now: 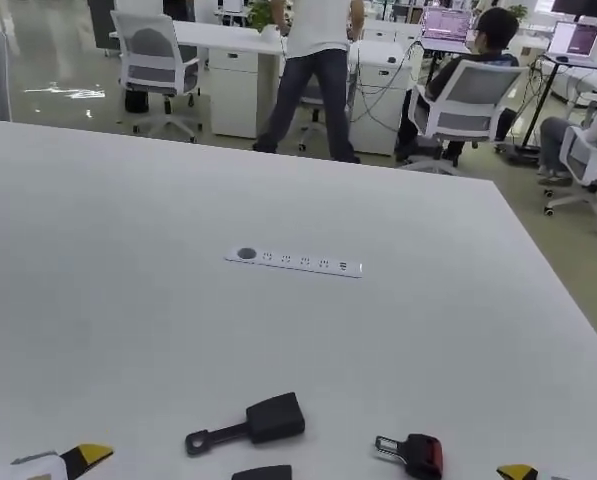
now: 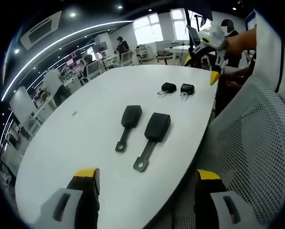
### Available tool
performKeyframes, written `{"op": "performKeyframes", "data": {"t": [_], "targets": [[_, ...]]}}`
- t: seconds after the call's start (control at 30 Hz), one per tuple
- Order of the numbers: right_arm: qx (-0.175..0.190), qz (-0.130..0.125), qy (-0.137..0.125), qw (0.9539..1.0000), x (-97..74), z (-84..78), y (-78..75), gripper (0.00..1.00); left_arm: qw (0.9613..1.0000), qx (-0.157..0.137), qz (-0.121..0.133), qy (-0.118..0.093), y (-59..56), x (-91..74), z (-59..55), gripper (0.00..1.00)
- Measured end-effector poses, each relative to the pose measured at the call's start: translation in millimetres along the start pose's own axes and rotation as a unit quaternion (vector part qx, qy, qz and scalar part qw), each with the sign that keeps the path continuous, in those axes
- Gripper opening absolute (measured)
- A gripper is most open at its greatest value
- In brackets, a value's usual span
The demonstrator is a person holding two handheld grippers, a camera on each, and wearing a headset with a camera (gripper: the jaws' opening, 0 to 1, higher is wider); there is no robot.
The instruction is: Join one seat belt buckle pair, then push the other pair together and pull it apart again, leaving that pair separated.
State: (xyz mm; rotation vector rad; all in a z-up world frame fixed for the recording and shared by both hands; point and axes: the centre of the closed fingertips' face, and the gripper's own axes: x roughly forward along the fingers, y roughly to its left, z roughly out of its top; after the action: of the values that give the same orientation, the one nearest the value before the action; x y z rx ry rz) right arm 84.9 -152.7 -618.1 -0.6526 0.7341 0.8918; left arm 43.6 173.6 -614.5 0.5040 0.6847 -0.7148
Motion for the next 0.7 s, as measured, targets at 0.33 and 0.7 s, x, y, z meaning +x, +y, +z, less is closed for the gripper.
{"op": "performKeyframes", "data": {"t": [0.33, 0.7], "targets": [[-0.016, 0.02, 0.0, 0.9997, 13.6, 3.2, -8.5, 0.72, 0.9977, 0.044, -0.052, 0.003, -22.2, 39.4, 27.6, 0.75], [-0.061, 0.052, 0.031, 0.9963, 38.2, -9.6, -8.4, 0.59, 0.9871, 0.115, -0.108, 0.028, -25.0, 76.1, 36.8, 0.57]]}}
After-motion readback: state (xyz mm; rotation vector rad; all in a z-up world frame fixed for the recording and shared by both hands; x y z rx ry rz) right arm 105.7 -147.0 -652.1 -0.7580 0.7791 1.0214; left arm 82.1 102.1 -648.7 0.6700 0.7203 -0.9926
